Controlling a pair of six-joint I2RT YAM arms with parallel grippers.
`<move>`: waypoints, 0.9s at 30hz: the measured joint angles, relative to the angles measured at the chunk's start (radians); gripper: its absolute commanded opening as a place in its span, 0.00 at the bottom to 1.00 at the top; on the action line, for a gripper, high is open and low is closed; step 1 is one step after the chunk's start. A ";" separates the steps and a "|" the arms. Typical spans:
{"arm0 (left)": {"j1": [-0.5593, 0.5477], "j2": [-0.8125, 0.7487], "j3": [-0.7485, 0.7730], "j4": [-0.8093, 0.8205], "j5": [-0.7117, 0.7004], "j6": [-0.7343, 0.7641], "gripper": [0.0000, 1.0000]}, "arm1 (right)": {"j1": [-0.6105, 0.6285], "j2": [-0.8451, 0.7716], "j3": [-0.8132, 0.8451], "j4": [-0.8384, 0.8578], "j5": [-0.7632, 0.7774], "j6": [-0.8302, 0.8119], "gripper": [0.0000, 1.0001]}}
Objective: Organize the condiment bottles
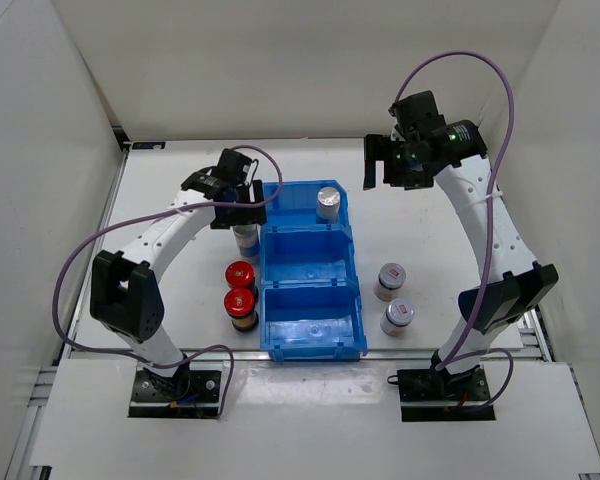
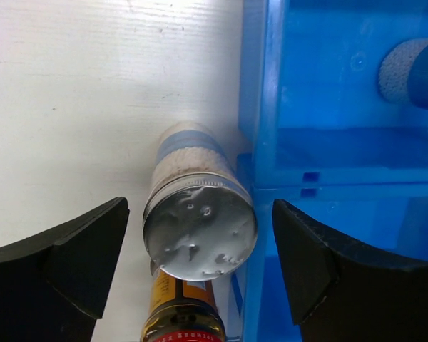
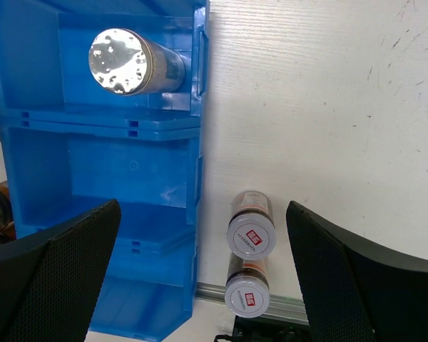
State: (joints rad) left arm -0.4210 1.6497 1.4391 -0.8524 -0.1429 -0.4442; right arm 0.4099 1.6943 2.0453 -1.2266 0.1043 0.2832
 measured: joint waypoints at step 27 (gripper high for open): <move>-0.041 0.034 0.528 -0.126 -0.343 -0.016 0.11 | 0.000 0.000 -0.024 0.000 0.025 -0.001 1.00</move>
State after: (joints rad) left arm -0.4618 1.6840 1.9675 -0.9787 -0.4862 -0.4599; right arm 0.4099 1.6939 2.0209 -1.2266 0.1295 0.2825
